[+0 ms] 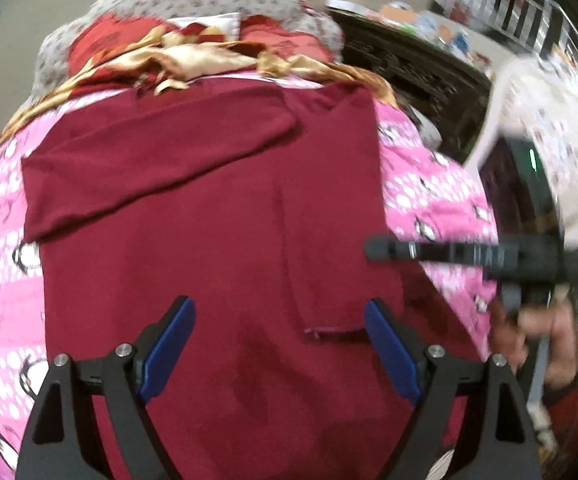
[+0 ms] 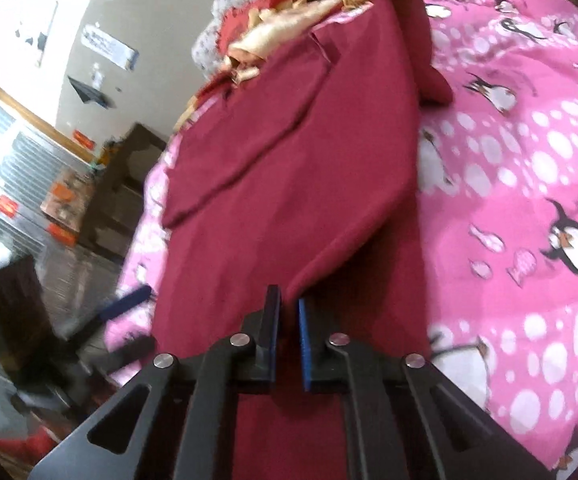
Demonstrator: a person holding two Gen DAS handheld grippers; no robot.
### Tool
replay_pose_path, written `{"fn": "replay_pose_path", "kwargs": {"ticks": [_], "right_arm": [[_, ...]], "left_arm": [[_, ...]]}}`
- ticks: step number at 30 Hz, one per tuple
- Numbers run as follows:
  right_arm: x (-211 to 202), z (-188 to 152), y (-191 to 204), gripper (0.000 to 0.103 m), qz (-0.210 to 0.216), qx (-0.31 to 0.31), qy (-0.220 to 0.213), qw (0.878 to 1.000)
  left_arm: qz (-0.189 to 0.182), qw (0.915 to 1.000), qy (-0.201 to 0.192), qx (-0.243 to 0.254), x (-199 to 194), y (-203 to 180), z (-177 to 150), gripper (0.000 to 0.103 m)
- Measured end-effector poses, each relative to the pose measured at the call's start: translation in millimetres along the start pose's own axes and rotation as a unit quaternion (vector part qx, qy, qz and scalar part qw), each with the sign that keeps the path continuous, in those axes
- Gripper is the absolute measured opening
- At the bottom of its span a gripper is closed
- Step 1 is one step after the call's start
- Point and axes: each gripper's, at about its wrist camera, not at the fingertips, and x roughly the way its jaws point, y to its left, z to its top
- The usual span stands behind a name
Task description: Fold small clothes
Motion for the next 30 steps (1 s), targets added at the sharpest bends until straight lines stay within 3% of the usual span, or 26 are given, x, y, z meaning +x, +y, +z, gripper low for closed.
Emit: {"fn": "replay_pose_path", "kwargs": {"ticks": [4, 7, 16, 17, 18, 19, 20, 23, 27, 30], "right_arm": [[-1, 11, 10, 0.034, 0.021, 0.002, -0.008, 1.0], [0, 18, 14, 0.034, 0.03, 0.008, -0.012, 0.999], [-4, 22, 21, 0.034, 0.05, 0.015, -0.012, 0.999], [-5, 22, 21, 0.034, 0.052, 0.015, -0.011, 0.998], [-6, 22, 21, 0.034, 0.053, 0.014, -0.01, 0.998], [-9, 22, 20, 0.034, 0.052, 0.013, -0.011, 0.998], [-11, 21, 19, 0.035, 0.049, 0.014, -0.012, 0.999], [-28, 26, 9, 0.04, 0.049, 0.026, -0.036, 0.998], [-56, 34, -20, 0.046, 0.015, 0.053, -0.078, 0.995], [-64, 37, -37, 0.046, -0.003, 0.074, -0.087, 0.993]], "left_arm": [[0.022, 0.9977, -0.004, 0.065, 4, -20, -3, 0.089], [0.013, 0.9953, -0.015, 0.095, 7, -34, -4, 0.089], [0.018, 0.9932, -0.023, 0.113, 29, -47, 11, 0.088], [0.019, 0.9928, -0.023, 0.116, 33, -49, 13, 0.076], [0.019, 0.9927, -0.021, 0.117, 35, -49, 15, 0.054], [0.014, 0.9932, -0.008, 0.116, 41, -49, 19, 0.039], [0.011, 0.9937, 0.003, 0.111, 45, -47, 22, 0.014], [0.001, 0.9972, 0.005, 0.074, 46, -33, 36, 0.007], [-0.005, 0.9987, -0.012, 0.049, 25, -18, 66, 0.006], [0.0, 0.9988, -0.035, 0.035, 3, -10, 94, 0.006]]}}
